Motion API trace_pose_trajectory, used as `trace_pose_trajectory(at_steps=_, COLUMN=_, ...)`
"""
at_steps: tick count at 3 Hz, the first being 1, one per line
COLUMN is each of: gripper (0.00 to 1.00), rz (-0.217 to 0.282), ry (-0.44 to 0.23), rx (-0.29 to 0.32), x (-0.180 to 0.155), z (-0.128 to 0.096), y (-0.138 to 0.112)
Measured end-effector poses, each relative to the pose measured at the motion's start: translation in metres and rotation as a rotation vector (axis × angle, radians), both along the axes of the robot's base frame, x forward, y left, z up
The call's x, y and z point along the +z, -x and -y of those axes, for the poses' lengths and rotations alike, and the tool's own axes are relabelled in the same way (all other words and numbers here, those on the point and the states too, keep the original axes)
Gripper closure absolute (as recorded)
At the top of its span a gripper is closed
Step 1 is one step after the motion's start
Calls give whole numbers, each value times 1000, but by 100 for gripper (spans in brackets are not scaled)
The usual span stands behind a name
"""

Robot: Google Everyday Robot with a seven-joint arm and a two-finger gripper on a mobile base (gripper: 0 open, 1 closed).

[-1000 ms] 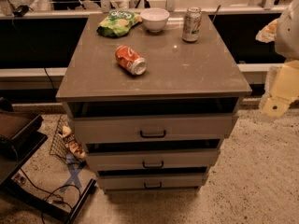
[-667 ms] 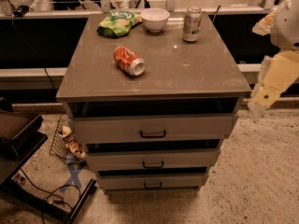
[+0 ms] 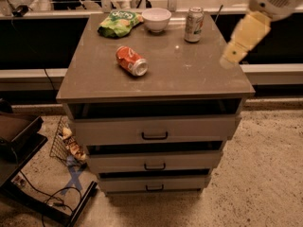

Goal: Place coke can upright

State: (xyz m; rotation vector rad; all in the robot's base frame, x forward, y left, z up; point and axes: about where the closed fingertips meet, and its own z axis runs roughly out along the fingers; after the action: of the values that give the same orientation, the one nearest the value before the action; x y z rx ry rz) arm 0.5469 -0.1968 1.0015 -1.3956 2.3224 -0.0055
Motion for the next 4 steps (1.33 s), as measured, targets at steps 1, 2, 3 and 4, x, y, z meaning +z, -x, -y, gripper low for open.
trace_pose_trajectory(at_steps=1, gripper=0, rz=-65, ry=41, rx=-206, x=-2, z=-20, y=-59)
trace_pose_trajectory(at_steps=2, gripper=0, rz=-91, ry=25, rx=-324, x=-9, z=-36, y=-82)
trace_pose_trajectory(at_steps=3, gripper=0, rz=-75, ry=8, rx=-340, x=-8, z=-40, y=-89)
trace_pose_trajectory(at_steps=4, gripper=0, rz=-105, ry=16, rx=-324, x=-21, z=-64, y=-116)
